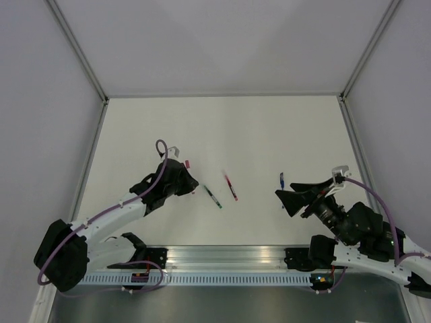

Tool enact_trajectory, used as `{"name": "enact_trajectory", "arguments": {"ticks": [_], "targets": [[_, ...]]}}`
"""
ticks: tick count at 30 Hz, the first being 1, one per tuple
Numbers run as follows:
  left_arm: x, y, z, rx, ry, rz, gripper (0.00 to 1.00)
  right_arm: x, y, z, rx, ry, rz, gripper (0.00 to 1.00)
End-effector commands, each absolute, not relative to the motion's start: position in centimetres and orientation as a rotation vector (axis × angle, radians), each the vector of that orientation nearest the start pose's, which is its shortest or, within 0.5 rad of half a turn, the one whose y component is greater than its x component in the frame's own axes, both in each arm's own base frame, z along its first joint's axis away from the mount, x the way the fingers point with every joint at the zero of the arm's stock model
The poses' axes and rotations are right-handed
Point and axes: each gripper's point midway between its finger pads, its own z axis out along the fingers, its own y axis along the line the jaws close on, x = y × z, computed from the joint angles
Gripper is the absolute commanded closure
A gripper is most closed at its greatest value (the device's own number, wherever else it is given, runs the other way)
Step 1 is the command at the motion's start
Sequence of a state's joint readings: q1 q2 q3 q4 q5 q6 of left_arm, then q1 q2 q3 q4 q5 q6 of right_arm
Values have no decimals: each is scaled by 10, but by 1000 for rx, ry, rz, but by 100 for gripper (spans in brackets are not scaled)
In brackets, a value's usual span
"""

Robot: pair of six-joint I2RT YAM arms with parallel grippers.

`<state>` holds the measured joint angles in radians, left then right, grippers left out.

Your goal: Insert the pens into the pen caps

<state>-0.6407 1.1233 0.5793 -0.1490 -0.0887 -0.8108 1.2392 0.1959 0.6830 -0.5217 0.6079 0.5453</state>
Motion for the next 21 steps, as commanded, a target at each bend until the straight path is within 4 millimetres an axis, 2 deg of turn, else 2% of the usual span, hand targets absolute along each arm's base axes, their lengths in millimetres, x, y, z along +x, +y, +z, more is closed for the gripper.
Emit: {"name": "enact_trajectory", "arguments": {"ticks": [1, 4, 5, 7, 9, 16, 19, 21], "targets": [[242, -187, 75, -467, 2354, -608, 90, 140, 140, 284, -67, 1709, 841, 22], [237, -190, 64, -552, 2382, -638, 92, 141, 139, 281, -55, 1714, 839, 22], [233, -189, 53, -577, 2411, -629, 93, 141, 138, 280, -46, 1714, 840, 22], [233, -194, 47, -608, 2409, -663, 92, 140, 135, 283, -32, 1706, 853, 22], [229, -195, 31, -647, 2455, -646, 93, 139, 131, 284, -18, 1701, 861, 22], [233, -208, 9, -648, 2530, -640, 96, 137, 126, 288, 2, 1681, 892, 22], [234, -215, 3, -643, 2558, -648, 83, 138, 127, 286, -4, 1686, 882, 22], [236, -222, 4, -633, 2550, -684, 70, 138, 127, 286, -5, 1685, 878, 22]]}}
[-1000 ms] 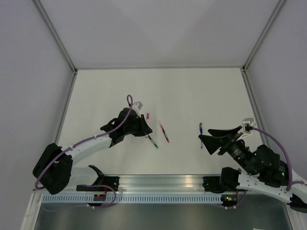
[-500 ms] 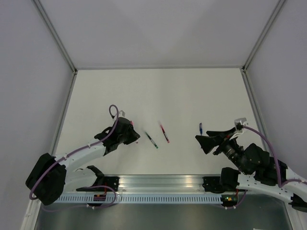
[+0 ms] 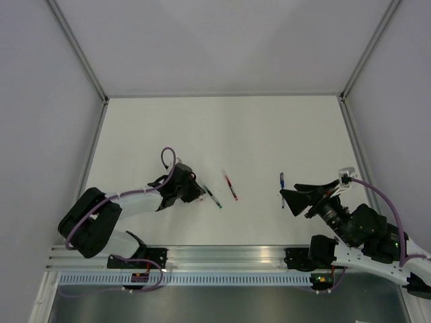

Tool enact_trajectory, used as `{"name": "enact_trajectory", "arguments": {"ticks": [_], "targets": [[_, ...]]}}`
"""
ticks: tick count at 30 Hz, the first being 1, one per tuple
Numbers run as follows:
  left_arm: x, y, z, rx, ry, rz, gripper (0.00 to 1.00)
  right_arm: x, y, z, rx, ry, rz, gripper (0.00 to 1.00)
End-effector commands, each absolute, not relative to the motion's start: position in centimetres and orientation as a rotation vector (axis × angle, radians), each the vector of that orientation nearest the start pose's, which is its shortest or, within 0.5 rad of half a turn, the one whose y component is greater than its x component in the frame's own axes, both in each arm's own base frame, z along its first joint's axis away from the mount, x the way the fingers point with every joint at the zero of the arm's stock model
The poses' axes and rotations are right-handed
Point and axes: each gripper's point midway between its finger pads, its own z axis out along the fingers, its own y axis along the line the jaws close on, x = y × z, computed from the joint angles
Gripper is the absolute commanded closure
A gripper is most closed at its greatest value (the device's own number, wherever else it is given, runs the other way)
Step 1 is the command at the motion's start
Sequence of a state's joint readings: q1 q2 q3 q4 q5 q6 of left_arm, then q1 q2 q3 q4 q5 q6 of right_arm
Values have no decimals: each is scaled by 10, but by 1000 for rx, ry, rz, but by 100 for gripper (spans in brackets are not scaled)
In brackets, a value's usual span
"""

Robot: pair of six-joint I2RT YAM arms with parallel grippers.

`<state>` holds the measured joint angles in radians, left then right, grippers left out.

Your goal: Insert the pens into the pen caps

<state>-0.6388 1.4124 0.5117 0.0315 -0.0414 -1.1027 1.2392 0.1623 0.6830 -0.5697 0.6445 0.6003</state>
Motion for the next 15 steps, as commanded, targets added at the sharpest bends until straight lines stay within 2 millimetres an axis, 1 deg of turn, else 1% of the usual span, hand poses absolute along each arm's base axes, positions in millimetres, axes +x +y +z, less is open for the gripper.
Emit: {"name": "enact_trajectory", "arguments": {"ticks": [1, 2, 3, 6, 7, 8, 11, 13, 14, 15], "targets": [[237, -222, 3, -632, 2552, -680, 65, 138, 128, 286, -8, 1685, 876, 22], [236, -223, 3, -627, 2555, -678, 56, 138, 128, 286, -10, 1685, 875, 22], [236, -223, 3, -626, 2558, -673, 53, 139, 127, 286, -6, 1684, 872, 22], [236, -221, 9, -619, 2545, -666, 48, 140, 128, 285, -8, 1688, 864, 21], [233, -217, 7, -624, 2555, -637, 47, 139, 128, 285, -8, 1687, 866, 22], [234, -216, 14, -622, 2542, -649, 46, 140, 128, 285, -5, 1686, 867, 22], [233, -212, 24, -612, 2527, -636, 42, 141, 126, 285, 3, 1686, 855, 21], [234, -209, 43, -579, 2500, -637, 40, 142, 126, 286, 7, 1683, 853, 21], [235, -208, 50, -560, 2489, -634, 36, 141, 129, 285, -1, 1685, 859, 21], [238, -207, 67, -537, 2451, -651, 34, 141, 133, 283, -29, 1693, 849, 21]]}}
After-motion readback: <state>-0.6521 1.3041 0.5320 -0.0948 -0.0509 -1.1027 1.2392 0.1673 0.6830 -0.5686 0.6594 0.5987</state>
